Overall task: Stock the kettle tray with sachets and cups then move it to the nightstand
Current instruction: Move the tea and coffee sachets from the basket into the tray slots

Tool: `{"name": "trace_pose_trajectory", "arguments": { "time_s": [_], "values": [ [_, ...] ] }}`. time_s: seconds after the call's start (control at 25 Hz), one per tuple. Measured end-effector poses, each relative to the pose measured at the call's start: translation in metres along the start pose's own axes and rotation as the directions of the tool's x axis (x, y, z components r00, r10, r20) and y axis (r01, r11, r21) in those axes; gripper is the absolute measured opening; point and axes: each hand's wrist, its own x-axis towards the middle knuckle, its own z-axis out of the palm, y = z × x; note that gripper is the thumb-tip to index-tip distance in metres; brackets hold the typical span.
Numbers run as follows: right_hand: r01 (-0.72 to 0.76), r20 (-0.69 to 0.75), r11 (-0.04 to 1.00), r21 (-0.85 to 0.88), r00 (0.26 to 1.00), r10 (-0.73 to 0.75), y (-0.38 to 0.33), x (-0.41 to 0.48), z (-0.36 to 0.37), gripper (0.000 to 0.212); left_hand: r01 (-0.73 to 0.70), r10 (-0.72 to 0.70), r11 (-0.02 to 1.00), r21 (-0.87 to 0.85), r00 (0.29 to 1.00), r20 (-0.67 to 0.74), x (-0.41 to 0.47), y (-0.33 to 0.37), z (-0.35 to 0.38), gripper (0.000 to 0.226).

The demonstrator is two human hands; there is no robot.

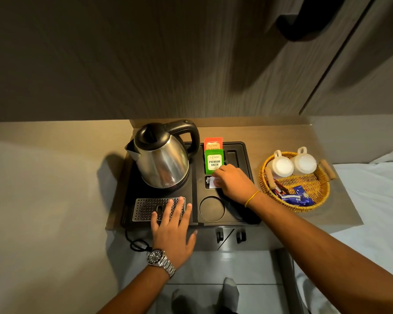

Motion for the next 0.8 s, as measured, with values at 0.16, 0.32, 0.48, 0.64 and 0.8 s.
{"name": "trace_pose_trajectory", "arguments": {
  "time_s": [0.16,0.32,0.48,0.64,0.8],
  "values": [
    [-0.05,-0.12,0.993,0.106,0.991,0.063,0.007,-0.016,-0.01,0.034,-0.007,0.007,1.0,0.001,1.0,-0.006,0.0,-0.001,0.002,0.082],
    [-0.108,-0.248,0.978,0.181,0.957,0.151,0.038,-0.038,-0.043,0.033,-0.015,0.016,1.0,0.004,0.999,-0.03,0.0,-0.002,0.003,0.082],
    [-0.231,-0.33,0.944,0.236,0.895,0.301,0.088,-0.076,-0.078,0.022,-0.033,0.034,0.999,0.012,0.998,-0.059,0.0,-0.001,0.005,0.082],
    [-0.448,-0.24,0.866,0.222,0.836,0.494,0.122,-0.116,-0.091,0.013,-0.036,0.037,0.999,0.029,0.997,-0.066,0.0,-0.004,0.008,0.082],
    [-0.468,0.102,0.854,0.228,0.883,0.457,0.134,-0.149,-0.074,0.01,-0.045,0.048,0.998,0.031,0.995,-0.088,0.0,-0.003,0.009,0.079]
  ]
}}
